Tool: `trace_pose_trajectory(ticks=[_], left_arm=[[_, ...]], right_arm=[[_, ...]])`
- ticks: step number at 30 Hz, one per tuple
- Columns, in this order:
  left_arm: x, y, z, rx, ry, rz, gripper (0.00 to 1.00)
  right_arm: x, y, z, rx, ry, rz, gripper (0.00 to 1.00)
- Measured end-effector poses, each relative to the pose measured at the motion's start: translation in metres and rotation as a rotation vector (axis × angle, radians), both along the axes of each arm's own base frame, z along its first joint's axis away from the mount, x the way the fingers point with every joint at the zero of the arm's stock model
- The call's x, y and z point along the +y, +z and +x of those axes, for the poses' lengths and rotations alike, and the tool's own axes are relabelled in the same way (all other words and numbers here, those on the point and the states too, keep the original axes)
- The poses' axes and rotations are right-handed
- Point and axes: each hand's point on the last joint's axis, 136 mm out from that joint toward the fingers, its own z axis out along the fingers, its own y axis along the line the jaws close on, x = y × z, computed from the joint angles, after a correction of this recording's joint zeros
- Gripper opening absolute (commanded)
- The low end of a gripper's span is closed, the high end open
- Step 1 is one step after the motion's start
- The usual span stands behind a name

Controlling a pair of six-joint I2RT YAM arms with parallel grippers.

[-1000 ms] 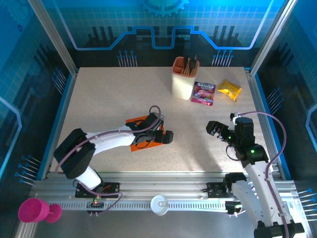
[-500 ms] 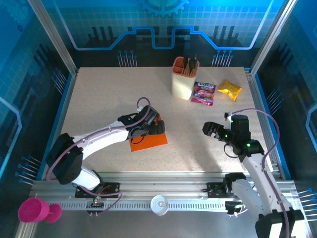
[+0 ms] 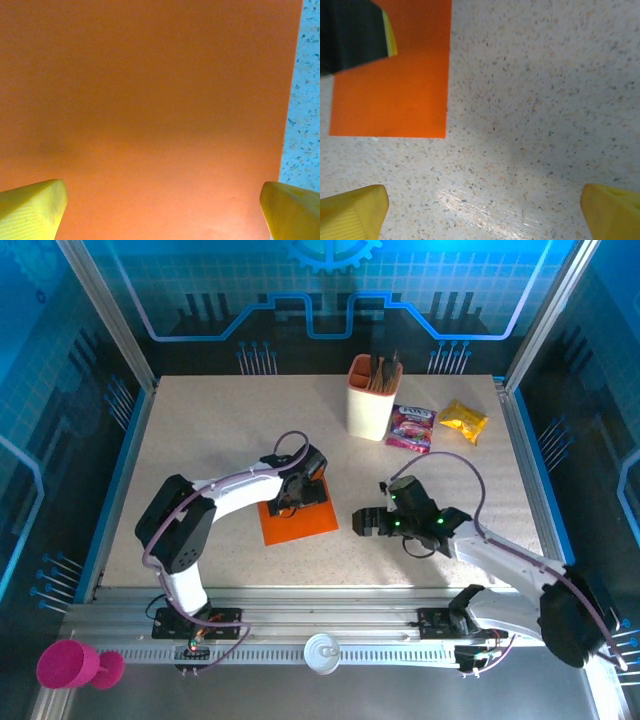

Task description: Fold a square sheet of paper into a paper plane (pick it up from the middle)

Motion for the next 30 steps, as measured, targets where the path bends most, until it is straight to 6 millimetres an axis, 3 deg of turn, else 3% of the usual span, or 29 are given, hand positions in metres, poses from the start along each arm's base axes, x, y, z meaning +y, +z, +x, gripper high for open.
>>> trace_pose_trajectory(ticks=[6,30], left_arm=[[-0.004,-0.001,0.003,0.010,-0.007,0.002,1.00],[0.009,-0.019,0.000,0.088,-0.012,0.068,1.00]], right_arm=[[0.004,-0.011,0.002,-0.003,-0.024,-0.054,0.99],[-0.006,0.011,0.015,-0.096,-0.090,-0.031,0.99]])
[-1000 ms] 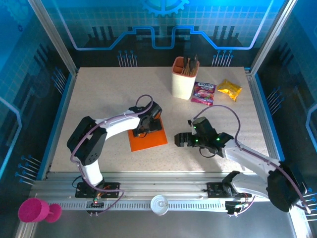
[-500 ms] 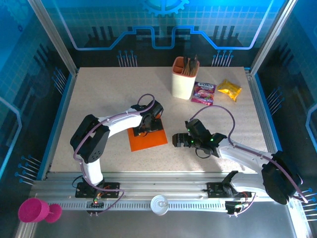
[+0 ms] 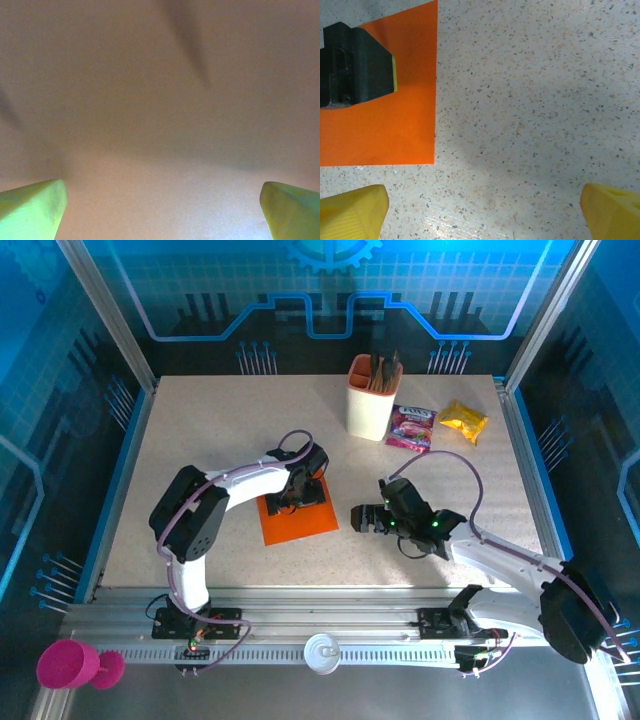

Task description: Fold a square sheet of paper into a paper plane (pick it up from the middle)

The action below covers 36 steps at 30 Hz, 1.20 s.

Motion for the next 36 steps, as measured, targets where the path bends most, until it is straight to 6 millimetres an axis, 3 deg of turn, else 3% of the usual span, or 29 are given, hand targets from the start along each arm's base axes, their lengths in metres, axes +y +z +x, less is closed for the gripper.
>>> trace_pose_trajectory(ticks=[10,18,36], left_arm=[[0.003,-0.006,0.000,0.013,0.003,0.016,1.00],[0.006,-0.011,0.002,0.021,0.007,0.034,0.99],[0.011,-0.010,0.001,-0.002,-0.034,0.045,0.75]], right_arm=[[-0.012,-0.006,-0.002,0.012,-0.027,-0.002,0.99],[-0.017,0.001,-0.002,-0.004,-0.039,0.014,0.99],[-0.028,0.005,-0.005,-0.009,-0.063,0.016,0.99]])
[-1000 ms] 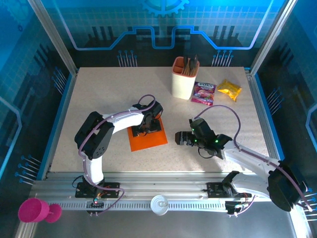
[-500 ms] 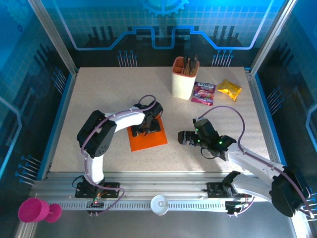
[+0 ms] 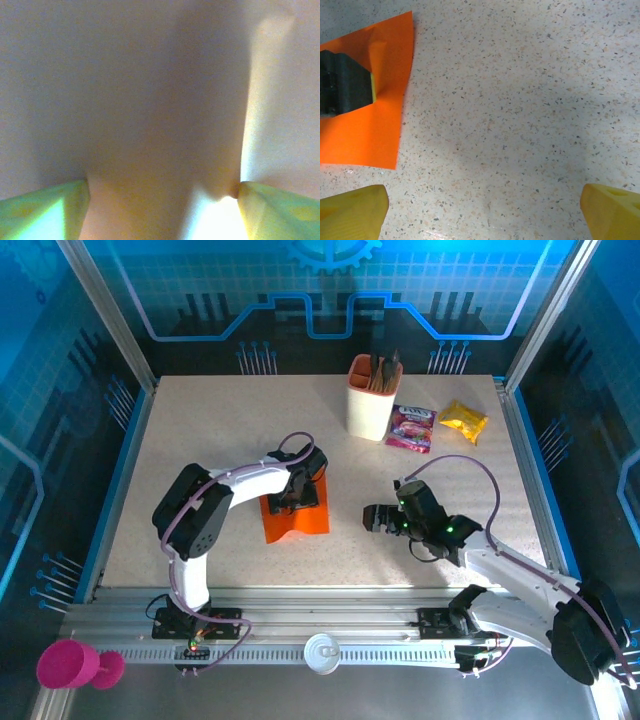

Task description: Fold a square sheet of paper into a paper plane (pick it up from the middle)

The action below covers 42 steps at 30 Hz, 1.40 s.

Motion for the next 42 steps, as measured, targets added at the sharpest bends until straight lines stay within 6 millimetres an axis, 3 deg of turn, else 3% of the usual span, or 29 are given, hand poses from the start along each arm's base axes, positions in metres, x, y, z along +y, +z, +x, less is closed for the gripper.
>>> trace_pose_trajectory(ticks=[10,18,25,33,42], left_arm=[[0.006,0.020,-0.001,-0.042,-0.071,0.017,0.94],[0.008,0.031,0.003,-0.042,-0.030,0.014,0.93],[0.006,0.041,0.024,-0.048,0.043,-0.001,0.87],[0.016,0.030,0.024,-0.002,0.091,0.001,0.87],[0.028,0.008,0.004,0.064,0.108,0.014,0.87]], right_arm=[[-0.003,0.001,-0.003,0.007,-0.001,0.003,0.99],[-0.001,0.003,-0.005,0.011,0.010,0.017,0.99],[0.001,-0.005,-0.006,0.044,0.018,0.011,0.99],[0.001,-0.005,-0.006,0.045,0.020,0.014,0.99],[0.001,-0.005,-0.006,0.044,0.020,0.013,0.99]])
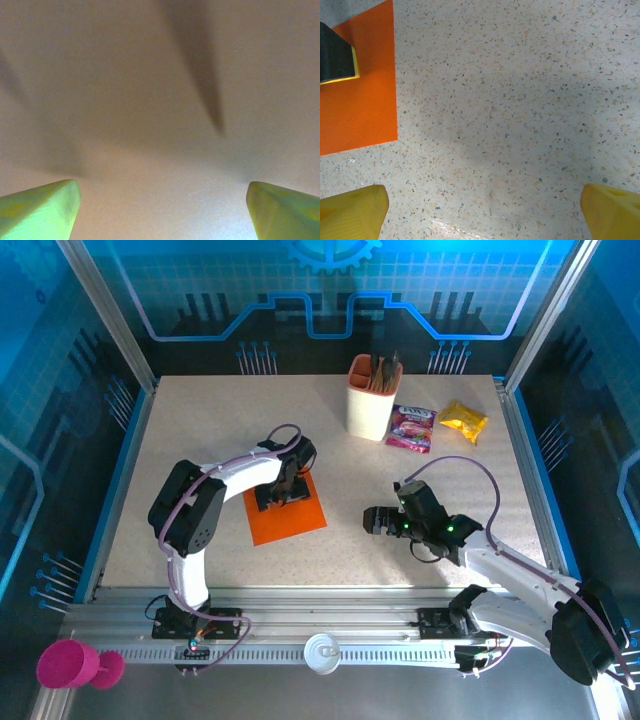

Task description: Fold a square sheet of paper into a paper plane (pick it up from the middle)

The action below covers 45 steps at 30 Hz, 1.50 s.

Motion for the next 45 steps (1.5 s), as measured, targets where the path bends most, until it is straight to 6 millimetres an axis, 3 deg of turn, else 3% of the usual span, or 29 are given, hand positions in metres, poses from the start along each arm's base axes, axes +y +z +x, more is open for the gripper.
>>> trace_pose_trajectory(ticks=[18,27,30,31,33,35,41,45], left_arm=[[0.000,-0.011,-0.001,-0.023,0.002,-0.022,0.75],[0.007,-0.006,-0.007,-0.043,-0.030,-0.018,0.54],[0.006,0.008,-0.007,-0.082,-0.066,-0.039,0.49],[0.004,0.015,-0.005,-0.108,-0.078,-0.056,0.48],[-0.003,0.035,-0.001,-0.172,-0.110,-0.101,0.37],[-0.014,0.055,0.002,-0.237,-0.158,-0.149,0.35],[-0.070,0.113,-0.001,-0.417,-0.315,-0.353,0.39],[-0.103,0.122,-0.007,-0.472,-0.356,-0.518,0.39]], right_arm=[[-0.011,0.013,0.004,-0.036,-0.040,0.020,0.99],[-0.017,0.012,0.003,-0.026,-0.055,0.014,0.99],[-0.017,0.012,0.003,-0.025,-0.056,0.014,0.99],[-0.017,0.012,0.003,-0.025,-0.056,0.014,0.99],[-0.017,0.012,0.004,-0.025,-0.058,0.015,0.99],[-0.018,0.012,0.004,-0.024,-0.062,0.015,0.99],[-0.024,0.009,0.007,-0.015,-0.082,0.014,0.99],[-0.032,0.009,0.011,-0.004,-0.114,0.025,0.99]])
